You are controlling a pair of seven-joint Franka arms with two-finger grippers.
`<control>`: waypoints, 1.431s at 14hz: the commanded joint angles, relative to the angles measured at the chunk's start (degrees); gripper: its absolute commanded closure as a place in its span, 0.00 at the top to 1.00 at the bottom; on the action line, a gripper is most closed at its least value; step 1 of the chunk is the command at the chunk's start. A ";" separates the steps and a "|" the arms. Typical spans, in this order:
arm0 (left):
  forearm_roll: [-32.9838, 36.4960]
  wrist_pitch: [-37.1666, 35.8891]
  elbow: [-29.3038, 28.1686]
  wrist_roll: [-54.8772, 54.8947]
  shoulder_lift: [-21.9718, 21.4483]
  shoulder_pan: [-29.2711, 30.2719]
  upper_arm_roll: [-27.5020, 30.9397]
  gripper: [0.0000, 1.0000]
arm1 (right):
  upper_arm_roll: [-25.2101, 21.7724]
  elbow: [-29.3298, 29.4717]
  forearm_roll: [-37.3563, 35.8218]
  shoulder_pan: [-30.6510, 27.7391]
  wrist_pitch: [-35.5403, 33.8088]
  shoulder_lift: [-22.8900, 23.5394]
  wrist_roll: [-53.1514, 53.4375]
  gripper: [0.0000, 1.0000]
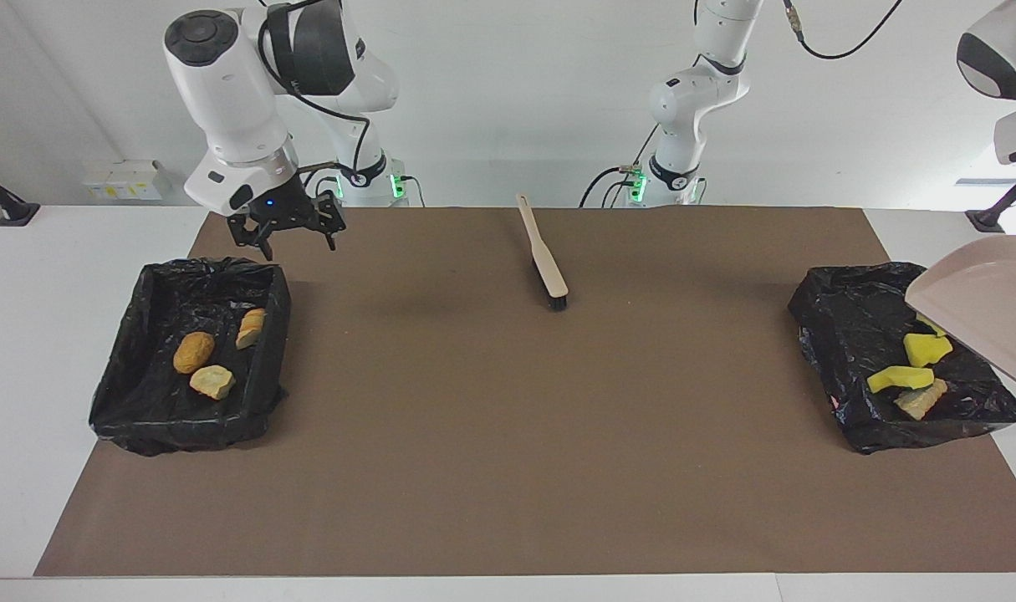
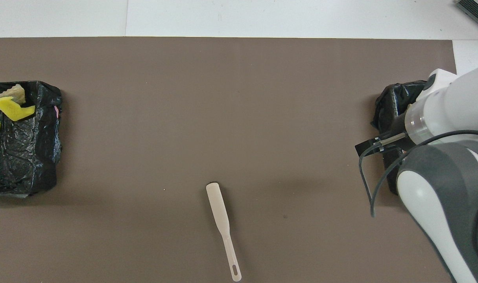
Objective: Sweep and dump trash in bin
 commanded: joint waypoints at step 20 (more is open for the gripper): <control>-39.36 9.98 -9.85 -110.17 12.53 -41.68 -1.68 0.00 | -5.87 6.62 2.02 0.84 -7.53 -1.48 7.18 1.00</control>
